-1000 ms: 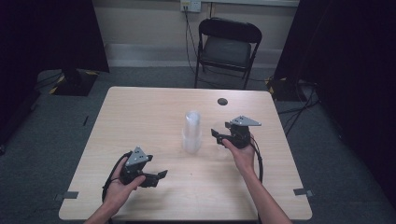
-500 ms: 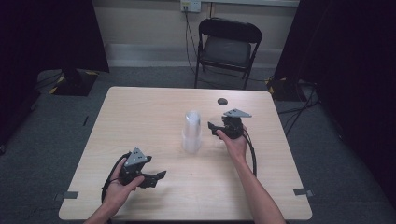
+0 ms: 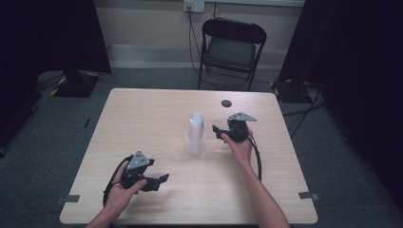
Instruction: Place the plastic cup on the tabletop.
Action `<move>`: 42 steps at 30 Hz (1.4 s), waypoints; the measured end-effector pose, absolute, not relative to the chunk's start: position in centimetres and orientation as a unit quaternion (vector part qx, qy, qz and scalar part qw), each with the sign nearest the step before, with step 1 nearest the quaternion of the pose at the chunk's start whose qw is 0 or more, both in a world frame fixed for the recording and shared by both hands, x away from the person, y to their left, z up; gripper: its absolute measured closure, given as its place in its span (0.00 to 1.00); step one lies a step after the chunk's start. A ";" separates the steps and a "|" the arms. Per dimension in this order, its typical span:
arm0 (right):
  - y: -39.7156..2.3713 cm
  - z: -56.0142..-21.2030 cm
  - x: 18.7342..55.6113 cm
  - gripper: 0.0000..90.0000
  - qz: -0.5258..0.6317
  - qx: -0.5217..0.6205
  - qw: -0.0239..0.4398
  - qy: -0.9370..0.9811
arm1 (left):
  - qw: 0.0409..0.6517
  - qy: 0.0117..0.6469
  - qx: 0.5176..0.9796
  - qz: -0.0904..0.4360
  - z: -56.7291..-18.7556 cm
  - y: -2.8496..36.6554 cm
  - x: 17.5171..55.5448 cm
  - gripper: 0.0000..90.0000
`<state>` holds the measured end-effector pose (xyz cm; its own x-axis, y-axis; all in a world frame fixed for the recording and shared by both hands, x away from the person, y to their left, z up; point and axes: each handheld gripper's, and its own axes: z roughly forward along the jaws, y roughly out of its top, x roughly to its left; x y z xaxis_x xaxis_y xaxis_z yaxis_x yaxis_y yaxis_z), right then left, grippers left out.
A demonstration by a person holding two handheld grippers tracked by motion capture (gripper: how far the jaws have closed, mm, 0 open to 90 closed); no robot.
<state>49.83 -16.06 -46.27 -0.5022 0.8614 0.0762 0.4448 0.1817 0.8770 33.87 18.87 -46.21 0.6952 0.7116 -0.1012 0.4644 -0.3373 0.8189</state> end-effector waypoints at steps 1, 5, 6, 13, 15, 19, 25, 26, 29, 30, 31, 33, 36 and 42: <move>-16.2 -46.4 49.7 0.27 0.461 0.443 0.227 0.735 | 0.446 0.364 0.806 0.139 -46.2 18.9 33.9 0.19; -16.7 -46.7 49.0 0.27 0.460 0.445 0.223 0.735 | 0.446 0.363 0.806 0.140 -46.2 18.8 33.9 0.19; -16.9 -46.7 48.8 0.27 0.462 0.447 0.220 0.734 | 0.446 0.361 0.807 0.141 -46.2 18.9 33.9 0.19; -17.7 -47.0 47.8 0.34 0.468 0.450 0.218 0.729 | 0.444 0.364 0.807 0.140 -46.2 18.8 33.9 0.19; -17.9 -47.1 47.6 0.33 0.469 0.451 0.218 0.727 | 0.443 0.364 0.807 0.141 -46.2 18.8 33.9 0.19; -18.0 -47.2 47.0 0.33 0.464 0.448 0.216 0.733 | 0.445 0.365 0.805 0.141 -46.2 18.8 33.9 0.19; -18.6 -47.3 46.5 0.29 0.458 0.450 0.215 0.736 | 0.446 0.362 0.806 0.143 -46.1 18.8 34.0 0.19; -18.7 -47.3 46.4 0.27 0.458 0.453 0.213 0.734 | 0.446 0.363 0.805 0.142 -46.1 18.8 34.0 0.19; -18.9 -47.4 46.3 0.24 0.457 0.454 0.204 0.737 | 0.446 0.364 0.805 0.143 -46.2 18.9 34.1 0.19; -18.9 -47.4 46.1 0.23 0.456 0.453 0.202 0.739 | 0.445 0.365 0.805 0.145 -46.2 18.9 34.1 0.19; -18.9 -47.3 46.0 0.22 0.456 0.450 0.202 0.741 | 0.445 0.366 0.804 0.145 -46.2 19.0 34.2 0.19; -18.9 -47.1 45.6 0.22 0.456 0.450 0.199 0.742 | 0.445 0.370 0.802 0.147 -46.2 19.1 34.3 0.19; -19.4 -46.8 45.2 0.22 0.459 0.452 0.196 0.740 | 0.446 0.374 0.799 0.148 -46.1 19.3 34.4 0.19; -20.9 -45.9 43.7 0.22 0.457 0.458 0.194 0.737 | 0.448 0.388 0.791 0.155 -46.0 20.0 34.7 0.18</move>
<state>43.71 -20.87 -45.94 -0.5055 0.8526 0.1327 0.4977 0.1625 0.8520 34.67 19.97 -46.01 0.6516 0.7515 -0.1032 0.4744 -0.2977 0.8284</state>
